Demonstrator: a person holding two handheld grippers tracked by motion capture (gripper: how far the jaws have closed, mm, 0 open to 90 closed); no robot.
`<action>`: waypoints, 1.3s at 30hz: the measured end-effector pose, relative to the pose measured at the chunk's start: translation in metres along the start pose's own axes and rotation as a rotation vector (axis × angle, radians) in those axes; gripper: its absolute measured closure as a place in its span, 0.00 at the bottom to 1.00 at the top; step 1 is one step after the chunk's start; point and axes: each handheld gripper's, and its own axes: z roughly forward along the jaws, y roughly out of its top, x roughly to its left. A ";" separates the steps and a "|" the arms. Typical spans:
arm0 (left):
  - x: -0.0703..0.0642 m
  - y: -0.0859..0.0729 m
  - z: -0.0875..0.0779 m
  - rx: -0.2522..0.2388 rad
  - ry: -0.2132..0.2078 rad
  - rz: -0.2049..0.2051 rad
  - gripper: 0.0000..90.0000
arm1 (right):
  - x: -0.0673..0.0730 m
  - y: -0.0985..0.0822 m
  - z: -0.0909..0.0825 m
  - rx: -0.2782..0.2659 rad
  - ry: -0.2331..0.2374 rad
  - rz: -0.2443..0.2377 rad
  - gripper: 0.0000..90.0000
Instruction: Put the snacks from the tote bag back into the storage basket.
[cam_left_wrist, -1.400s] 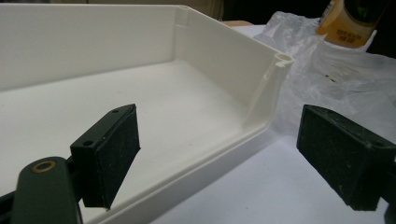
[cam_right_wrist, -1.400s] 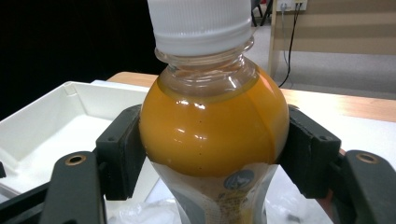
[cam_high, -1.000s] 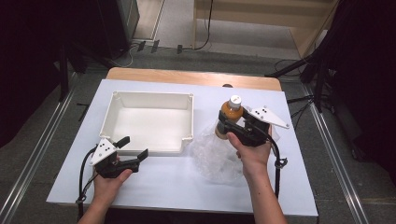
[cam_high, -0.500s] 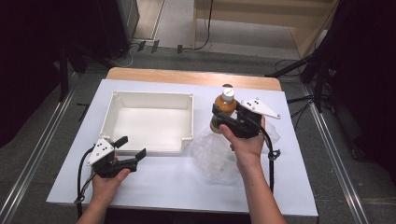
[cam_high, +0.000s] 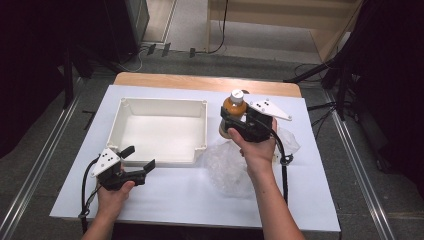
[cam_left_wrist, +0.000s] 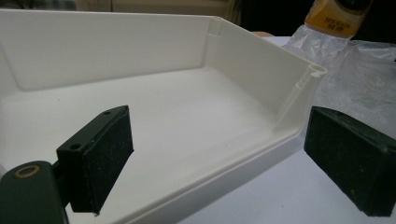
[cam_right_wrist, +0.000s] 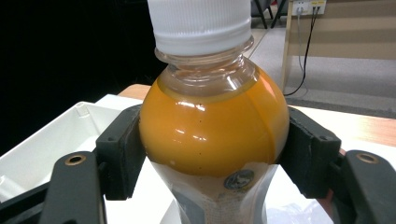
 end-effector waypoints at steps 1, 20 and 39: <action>0.000 0.000 0.000 -0.001 -0.002 -0.003 0.08 | 0.001 0.000 0.001 0.001 0.001 0.000 0.35; 0.005 -0.001 -0.001 0.008 0.026 -0.033 0.07 | 0.020 0.004 0.024 0.014 0.031 -0.002 0.35; 0.002 0.001 -0.003 -0.019 0.023 -0.003 0.07 | 0.032 0.003 0.040 0.037 0.045 -0.014 0.34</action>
